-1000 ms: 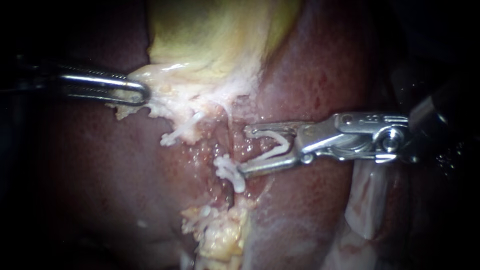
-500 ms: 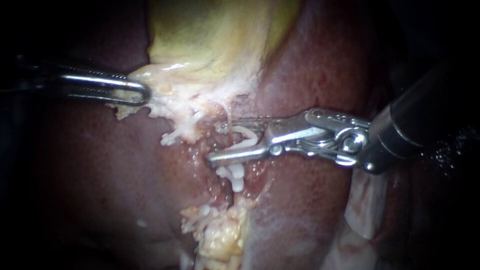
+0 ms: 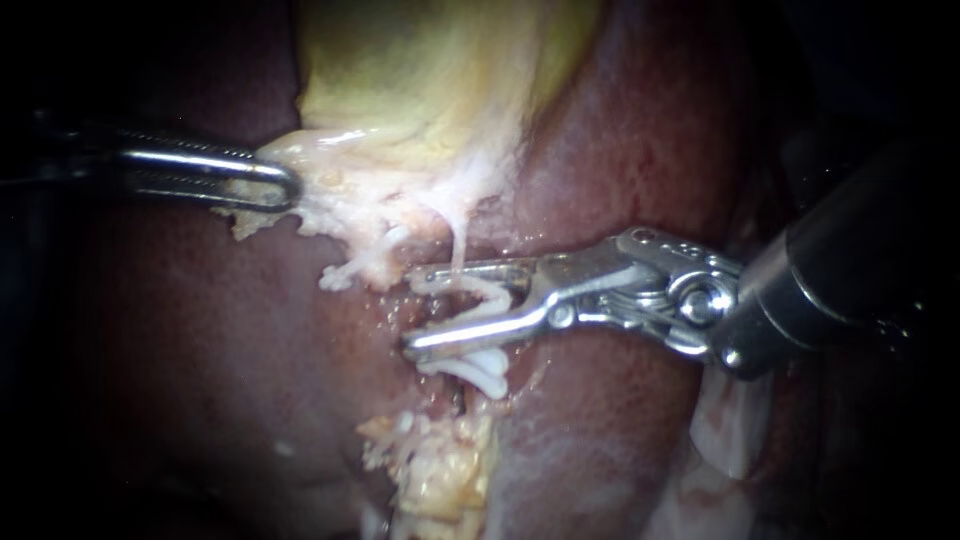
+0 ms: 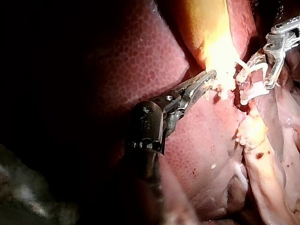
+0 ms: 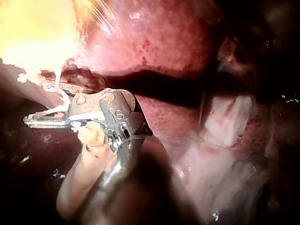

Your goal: Clipping third clip right tube

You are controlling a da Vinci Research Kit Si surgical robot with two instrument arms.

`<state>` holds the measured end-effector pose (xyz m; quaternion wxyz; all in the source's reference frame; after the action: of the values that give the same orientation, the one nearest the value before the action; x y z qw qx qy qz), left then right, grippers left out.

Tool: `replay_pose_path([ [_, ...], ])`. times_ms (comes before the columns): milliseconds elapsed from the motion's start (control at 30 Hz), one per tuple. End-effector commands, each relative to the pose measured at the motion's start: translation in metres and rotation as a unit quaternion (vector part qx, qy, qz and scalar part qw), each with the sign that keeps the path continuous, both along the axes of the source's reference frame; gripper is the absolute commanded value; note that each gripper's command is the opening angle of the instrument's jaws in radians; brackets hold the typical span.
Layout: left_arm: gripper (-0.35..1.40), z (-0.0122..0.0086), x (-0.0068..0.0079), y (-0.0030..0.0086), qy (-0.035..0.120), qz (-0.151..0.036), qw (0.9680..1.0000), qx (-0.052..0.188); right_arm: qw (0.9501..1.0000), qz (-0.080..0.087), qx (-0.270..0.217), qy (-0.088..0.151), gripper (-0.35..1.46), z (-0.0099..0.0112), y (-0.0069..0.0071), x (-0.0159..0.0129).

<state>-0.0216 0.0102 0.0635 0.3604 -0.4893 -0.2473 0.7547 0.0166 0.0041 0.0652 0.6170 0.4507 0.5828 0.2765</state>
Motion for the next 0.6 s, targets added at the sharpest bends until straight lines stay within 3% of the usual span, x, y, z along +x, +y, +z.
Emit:
replay_pose_path([
  [33,-0.35,0.0,0.0,0.0,0.0,0.0,1.0,0.0,1.0,-0.001,0.002,0.006,0.5,-0.0003,0.0004,0.0],
  [267,-0.35,0.0,0.0,0.0,0.0,0.0,1.0,0.0,0.9998,0.017,0.01,0.01,0.49,-0.0013,0.0019,-0.0002],
  [600,-0.35,0.0001,-0.0001,0.0,0.0,0.0,1.0,0.0,0.9996,0.022,0.014,0.015,0.35,-0.002,0.0027,-0.0002],
])
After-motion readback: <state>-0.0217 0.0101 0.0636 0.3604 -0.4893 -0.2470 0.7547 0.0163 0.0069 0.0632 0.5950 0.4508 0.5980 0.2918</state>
